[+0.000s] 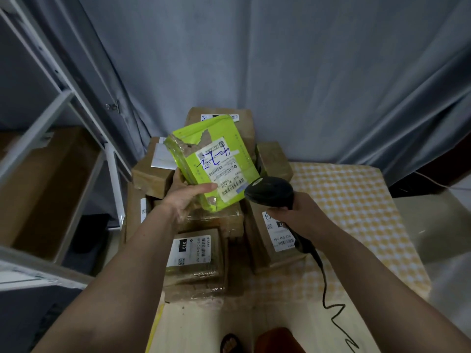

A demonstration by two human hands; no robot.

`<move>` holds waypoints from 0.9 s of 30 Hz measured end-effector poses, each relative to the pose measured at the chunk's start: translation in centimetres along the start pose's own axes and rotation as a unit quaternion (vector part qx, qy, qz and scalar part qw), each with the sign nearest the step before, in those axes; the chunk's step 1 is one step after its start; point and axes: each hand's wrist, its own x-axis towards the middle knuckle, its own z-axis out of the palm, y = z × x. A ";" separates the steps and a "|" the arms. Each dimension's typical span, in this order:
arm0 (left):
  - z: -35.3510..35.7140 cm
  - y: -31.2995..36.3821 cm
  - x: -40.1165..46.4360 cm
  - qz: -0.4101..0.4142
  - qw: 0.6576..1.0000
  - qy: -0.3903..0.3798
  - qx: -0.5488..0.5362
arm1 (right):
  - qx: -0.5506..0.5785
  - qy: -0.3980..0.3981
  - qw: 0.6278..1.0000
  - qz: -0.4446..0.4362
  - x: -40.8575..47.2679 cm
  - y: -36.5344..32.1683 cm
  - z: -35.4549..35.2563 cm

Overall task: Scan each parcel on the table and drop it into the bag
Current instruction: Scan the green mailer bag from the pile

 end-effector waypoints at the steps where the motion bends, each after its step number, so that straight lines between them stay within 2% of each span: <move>1: 0.0 -0.1 0.0 -0.002 1.000 -0.001 -0.003 | -0.003 0.001 1.000 -0.002 -0.1 -0.2 0.0; 12: 0.0 -0.4 -0.2 -0.013 1.000 0.003 -0.010 | 0.009 -0.002 1.000 0.005 -0.3 -0.3 0.2; 19: 0.0 -0.7 0.0 -0.052 0.998 -0.021 0.017 | 0.051 0.011 0.999 -0.005 -0.9 -0.1 0.1; 21: 0.7 -0.8 -0.2 -0.075 0.996 -0.039 0.004 | 0.084 0.046 0.995 -0.013 -1.1 0.3 -0.1; 23: 1.7 -0.8 -0.5 -0.109 0.992 -0.067 -0.010 | 0.137 0.121 0.983 -0.016 -1.4 0.7 -0.6; 25: 2.7 -0.8 -0.6 -0.131 0.987 -0.090 0.006 | 0.176 0.192 0.965 -0.016 -1.6 1.2 -1.5; 27: 4.1 -1.1 -0.5 -0.147 0.982 -0.111 0.031 | 0.205 0.228 0.952 -0.001 -2.0 1.9 -2.6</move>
